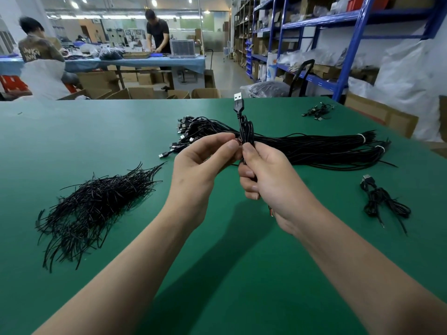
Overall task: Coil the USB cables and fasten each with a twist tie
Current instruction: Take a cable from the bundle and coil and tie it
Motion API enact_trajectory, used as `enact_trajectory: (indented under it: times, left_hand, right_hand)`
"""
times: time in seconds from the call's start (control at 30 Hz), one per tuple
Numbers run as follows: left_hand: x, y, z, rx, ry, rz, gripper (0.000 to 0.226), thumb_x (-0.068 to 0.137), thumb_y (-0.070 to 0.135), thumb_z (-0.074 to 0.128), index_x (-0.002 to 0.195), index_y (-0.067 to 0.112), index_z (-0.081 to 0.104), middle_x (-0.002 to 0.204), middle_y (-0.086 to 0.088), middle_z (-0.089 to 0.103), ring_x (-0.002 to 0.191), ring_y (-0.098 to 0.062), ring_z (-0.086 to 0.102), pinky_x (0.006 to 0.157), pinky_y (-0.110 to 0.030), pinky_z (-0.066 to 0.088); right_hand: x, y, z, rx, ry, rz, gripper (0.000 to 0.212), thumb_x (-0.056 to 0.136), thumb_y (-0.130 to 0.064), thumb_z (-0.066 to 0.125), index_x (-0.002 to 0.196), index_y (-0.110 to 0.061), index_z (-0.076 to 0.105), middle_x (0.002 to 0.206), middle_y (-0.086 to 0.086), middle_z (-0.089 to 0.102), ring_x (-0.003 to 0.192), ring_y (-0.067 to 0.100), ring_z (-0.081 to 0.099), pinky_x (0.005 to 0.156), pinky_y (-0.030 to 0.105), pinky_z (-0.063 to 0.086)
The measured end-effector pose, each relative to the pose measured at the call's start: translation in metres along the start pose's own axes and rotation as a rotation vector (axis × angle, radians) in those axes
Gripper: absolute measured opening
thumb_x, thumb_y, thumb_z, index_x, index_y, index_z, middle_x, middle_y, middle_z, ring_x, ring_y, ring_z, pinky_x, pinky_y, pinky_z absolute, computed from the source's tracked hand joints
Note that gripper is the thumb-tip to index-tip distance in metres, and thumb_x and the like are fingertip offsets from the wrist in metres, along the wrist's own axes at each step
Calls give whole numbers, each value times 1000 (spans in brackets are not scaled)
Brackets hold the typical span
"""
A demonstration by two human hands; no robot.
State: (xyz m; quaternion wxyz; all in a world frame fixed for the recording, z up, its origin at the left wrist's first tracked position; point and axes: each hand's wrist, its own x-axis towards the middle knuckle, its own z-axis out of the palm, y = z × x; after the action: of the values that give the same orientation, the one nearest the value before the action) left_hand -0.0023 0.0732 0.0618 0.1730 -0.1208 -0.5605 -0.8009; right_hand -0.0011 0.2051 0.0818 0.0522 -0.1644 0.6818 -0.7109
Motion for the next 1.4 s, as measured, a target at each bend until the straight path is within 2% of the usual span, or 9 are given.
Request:
enact_trajectory:
  times: [0.2,0.47,0.67,0.8,0.9,1.07,1.17,1.27,1.4]
  left_hand:
    - [7,8,-8,-130,-59,-126,15,76,15,71,91,13,76,85,-5,75,74,-14,69,85,-26,57]
    - [9,17,-12,25,-94,-191,27,69,19,77,93,8,71,83,-5,74,73,-14,68,86,-26,58]
    - [13,30,-19,242,-133,-250,41,61,36,82,96,15,77,92,-7,77,85,-15,72,95,-33,57]
    - [12,33,-16,346,-171,-240,36,74,38,74,104,17,77,96,-4,78,92,-11,72,93,-33,55]
    - [10,34,-14,393,-170,-246,34,76,42,71,102,21,78,92,2,78,90,-5,71,88,-31,52]
    - [10,32,-11,328,-133,-228,18,85,25,72,99,15,78,92,-2,78,86,-8,70,85,-27,54]
    - [8,29,-7,298,-99,-181,19,90,13,72,108,15,76,99,-1,79,90,-9,71,86,-27,56]
    - [5,25,-1,233,-81,-130,26,90,5,70,115,11,72,105,-3,78,97,-12,72,92,-28,57]
    - [2,18,4,174,-64,-71,29,90,-1,69,117,9,71,105,-3,78,96,-10,73,82,-19,55]
  right_hand:
    - [-1,-2,3,-90,-12,-92,26,110,-22,37,89,-12,49,60,-9,30,46,4,26,43,20,22]
    - [2,5,1,-212,-22,-128,27,109,-21,38,87,-12,50,63,-6,33,47,3,27,42,16,26]
    - [8,11,0,-324,-8,-204,26,108,-24,39,106,-3,54,81,8,43,64,23,33,49,34,26]
    - [8,10,-2,-388,12,-226,35,103,-33,39,106,-1,53,78,5,45,65,23,35,54,40,30]
    - [9,10,-3,-446,30,-232,31,105,-32,39,100,-4,54,73,-1,46,64,19,37,56,41,32]
    - [7,9,-4,-519,48,-239,32,105,-33,37,99,-6,53,65,-8,42,57,13,34,55,42,32]
    - [6,8,-4,-561,55,-227,30,106,-34,36,99,-11,54,66,-10,44,59,12,39,58,46,36]
    - [7,6,-5,-562,46,-215,22,107,-28,36,93,-26,54,66,-16,45,58,1,40,60,28,32]
    - [7,2,-7,-617,2,-184,24,107,-24,35,91,-34,50,68,-15,47,57,-2,43,58,22,30]
